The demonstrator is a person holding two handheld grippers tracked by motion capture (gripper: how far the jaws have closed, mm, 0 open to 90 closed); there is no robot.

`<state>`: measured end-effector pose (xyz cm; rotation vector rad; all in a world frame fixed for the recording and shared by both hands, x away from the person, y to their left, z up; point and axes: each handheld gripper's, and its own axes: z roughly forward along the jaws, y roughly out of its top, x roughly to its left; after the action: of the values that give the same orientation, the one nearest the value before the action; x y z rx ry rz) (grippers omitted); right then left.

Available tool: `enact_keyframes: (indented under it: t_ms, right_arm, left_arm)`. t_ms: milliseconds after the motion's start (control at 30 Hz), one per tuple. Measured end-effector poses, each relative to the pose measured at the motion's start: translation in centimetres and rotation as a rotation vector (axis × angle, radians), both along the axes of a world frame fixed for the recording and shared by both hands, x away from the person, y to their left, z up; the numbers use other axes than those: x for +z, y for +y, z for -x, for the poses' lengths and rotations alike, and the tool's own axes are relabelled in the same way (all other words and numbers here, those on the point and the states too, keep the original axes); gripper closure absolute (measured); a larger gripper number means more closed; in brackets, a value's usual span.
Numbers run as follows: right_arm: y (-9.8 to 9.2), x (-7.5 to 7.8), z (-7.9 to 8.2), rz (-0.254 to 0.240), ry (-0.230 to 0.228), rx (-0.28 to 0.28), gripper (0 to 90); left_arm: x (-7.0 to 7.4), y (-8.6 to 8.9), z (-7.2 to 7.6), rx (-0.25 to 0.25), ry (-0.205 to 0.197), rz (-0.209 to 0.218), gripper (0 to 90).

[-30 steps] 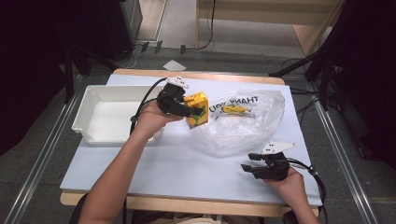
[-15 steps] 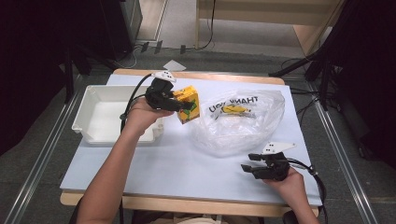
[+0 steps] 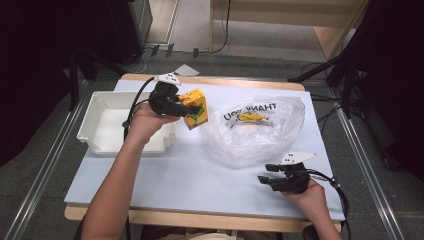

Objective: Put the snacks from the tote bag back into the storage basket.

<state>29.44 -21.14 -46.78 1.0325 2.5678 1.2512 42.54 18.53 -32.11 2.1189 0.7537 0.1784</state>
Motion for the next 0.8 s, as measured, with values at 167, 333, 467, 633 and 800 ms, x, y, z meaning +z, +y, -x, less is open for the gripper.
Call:
enact_keyframes:
  t_ms: [167,333,467,633,800]
  right_arm:
    - [0.0,0.0,-0.2,-0.005,-0.009,0.005,44.9]
    - [0.0,0.0,-0.3,-0.002,-0.013,0.007,45.3]
    - [0.0,0.0,-0.5,0.000,-0.020,0.005,45.4]
    - [0.1,-0.1,-0.6,0.000,-0.015,0.011,45.4]
    - [0.1,-0.2,-0.7,0.012,-0.015,0.015,45.5]
  left_arm:
    - [0.1,0.8,0.0,0.025,-0.001,0.004,52.5]
    - [0.2,1.3,0.0,0.040,-0.009,0.000,52.4]
    - [0.4,1.8,0.1,0.057,-0.018,-0.006,52.4]
    - [0.6,2.6,0.2,0.078,-0.026,-0.008,52.4]
    - [0.7,3.4,0.1,0.101,-0.026,-0.002,52.4]
